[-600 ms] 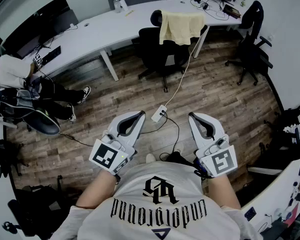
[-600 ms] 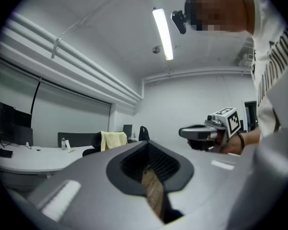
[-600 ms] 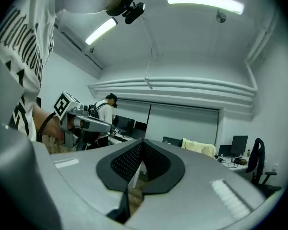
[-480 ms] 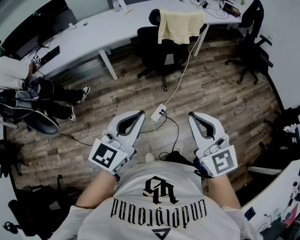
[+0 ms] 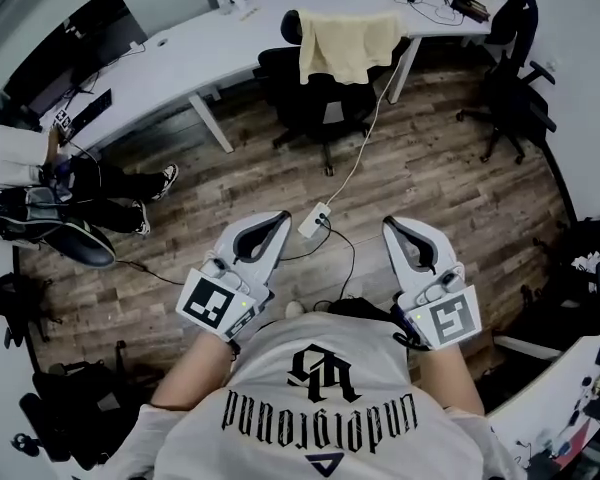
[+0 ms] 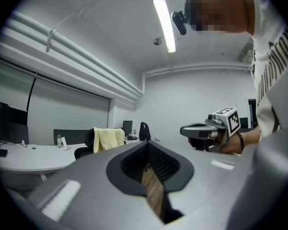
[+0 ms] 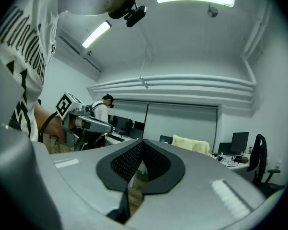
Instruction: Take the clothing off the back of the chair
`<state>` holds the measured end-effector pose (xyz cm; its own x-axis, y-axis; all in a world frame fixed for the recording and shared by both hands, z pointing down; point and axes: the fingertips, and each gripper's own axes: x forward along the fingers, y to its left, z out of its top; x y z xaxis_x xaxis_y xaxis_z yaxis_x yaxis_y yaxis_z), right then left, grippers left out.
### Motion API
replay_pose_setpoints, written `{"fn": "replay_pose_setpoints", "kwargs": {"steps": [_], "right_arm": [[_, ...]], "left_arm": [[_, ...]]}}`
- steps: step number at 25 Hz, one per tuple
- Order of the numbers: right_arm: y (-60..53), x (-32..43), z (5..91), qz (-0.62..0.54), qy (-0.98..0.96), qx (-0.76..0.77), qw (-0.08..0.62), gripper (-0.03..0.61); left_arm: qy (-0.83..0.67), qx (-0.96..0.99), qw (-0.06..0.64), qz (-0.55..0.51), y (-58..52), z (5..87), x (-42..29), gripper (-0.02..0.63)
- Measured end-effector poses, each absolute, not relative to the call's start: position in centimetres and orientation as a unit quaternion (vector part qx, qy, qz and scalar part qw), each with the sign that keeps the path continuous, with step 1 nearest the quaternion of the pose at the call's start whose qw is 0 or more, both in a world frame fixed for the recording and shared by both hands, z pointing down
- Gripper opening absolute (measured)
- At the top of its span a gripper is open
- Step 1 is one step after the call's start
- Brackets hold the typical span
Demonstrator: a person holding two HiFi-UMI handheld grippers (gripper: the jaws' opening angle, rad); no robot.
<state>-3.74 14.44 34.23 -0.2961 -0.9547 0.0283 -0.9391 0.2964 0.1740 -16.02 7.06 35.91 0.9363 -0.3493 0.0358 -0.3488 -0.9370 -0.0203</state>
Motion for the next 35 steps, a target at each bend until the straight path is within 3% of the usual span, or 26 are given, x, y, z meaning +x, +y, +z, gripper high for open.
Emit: {"fn": "replay_pose_setpoints", "kwargs": {"steps": [12,35], "right_arm": [[12.4,6.7,34.6,-0.061,-0.837,0.539,0.078,0.0],[-0.7,9.2,35.2,-0.066,-0.828,0.549,0.1,0.0]], "left_arm": [[0.207,-0.977,0.014,-0.053,5.5,37.5,-4.8,0.049],[0.194,-0.979,0.024,-0.054,-9.2,38.0,-1.6,0.05]]}}
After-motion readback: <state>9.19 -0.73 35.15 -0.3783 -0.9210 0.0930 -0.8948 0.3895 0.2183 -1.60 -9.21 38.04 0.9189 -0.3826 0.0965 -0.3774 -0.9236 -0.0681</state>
